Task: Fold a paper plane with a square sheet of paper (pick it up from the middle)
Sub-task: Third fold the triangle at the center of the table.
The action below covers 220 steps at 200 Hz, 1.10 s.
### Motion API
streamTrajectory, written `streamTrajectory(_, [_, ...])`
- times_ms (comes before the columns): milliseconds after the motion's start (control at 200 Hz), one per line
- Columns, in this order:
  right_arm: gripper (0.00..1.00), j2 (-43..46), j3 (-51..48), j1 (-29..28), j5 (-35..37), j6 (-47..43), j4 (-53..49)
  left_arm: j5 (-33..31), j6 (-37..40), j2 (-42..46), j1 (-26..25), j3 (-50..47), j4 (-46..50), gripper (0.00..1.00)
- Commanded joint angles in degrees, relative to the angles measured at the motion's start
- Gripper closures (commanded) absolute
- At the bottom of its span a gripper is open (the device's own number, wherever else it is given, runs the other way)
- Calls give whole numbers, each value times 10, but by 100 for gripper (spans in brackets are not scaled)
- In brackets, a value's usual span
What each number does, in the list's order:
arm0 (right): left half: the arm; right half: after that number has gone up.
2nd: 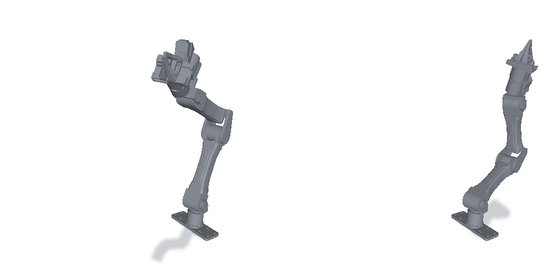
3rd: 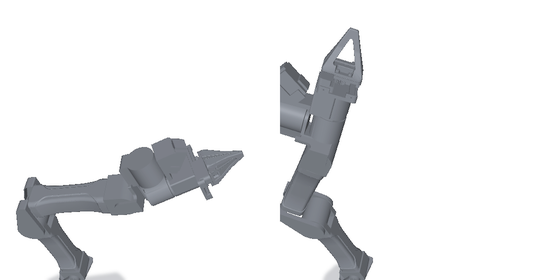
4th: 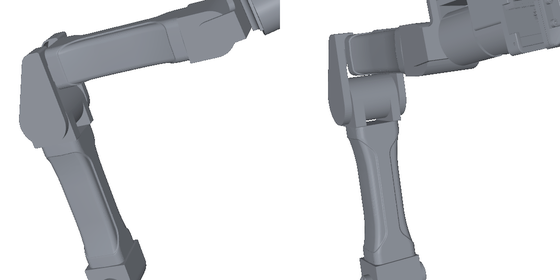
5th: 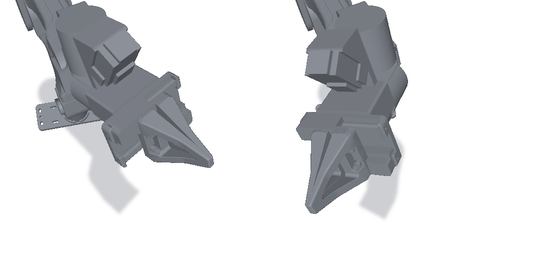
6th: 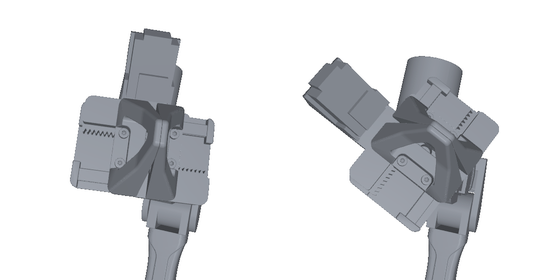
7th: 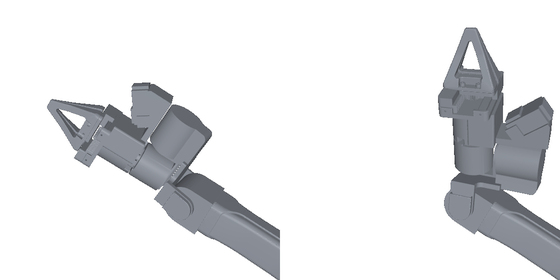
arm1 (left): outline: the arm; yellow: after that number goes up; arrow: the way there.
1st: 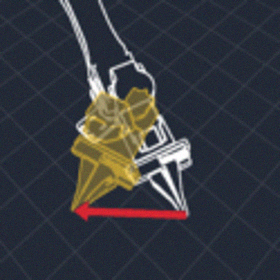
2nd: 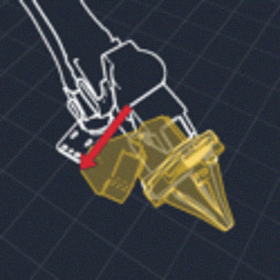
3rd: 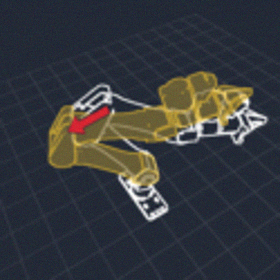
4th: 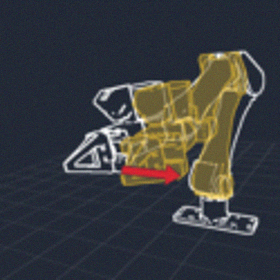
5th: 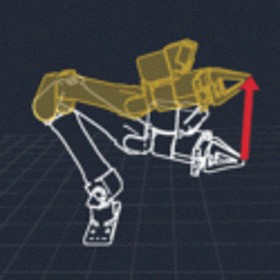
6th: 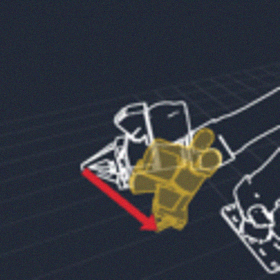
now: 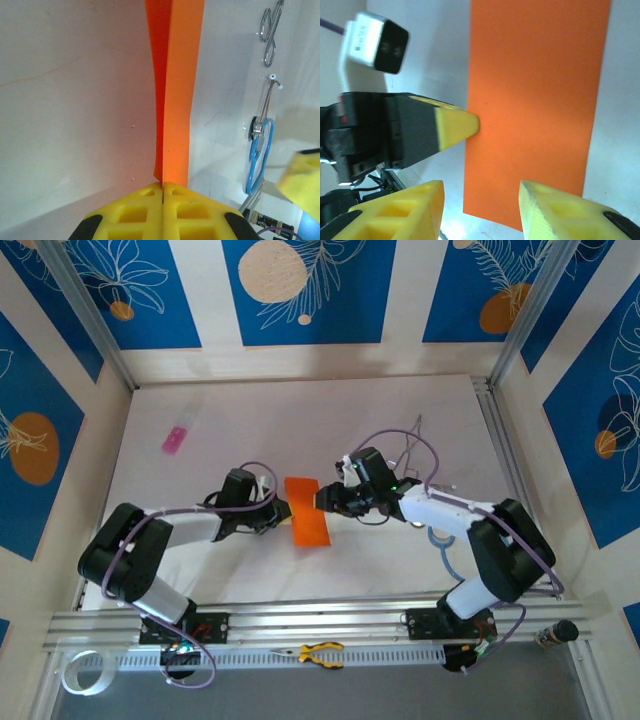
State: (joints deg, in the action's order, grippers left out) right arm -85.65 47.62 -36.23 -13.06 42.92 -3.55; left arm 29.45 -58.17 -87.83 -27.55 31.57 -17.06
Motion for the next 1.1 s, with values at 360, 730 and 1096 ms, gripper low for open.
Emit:
streamTrajectory(360, [52, 49, -84, -241, 364, -424, 156, -13, -45, 24, -2, -12, -21, 100])
streamTrajectory(730, [39, -80, -62, -343, 512, -514, 243, -9, -54, 13, -1, -13, -34, 100])
streamTrajectory(1096, [42, -76, -93, -353, 571, -514, 256, -11, -44, 18, -1, -8, -13, 100])
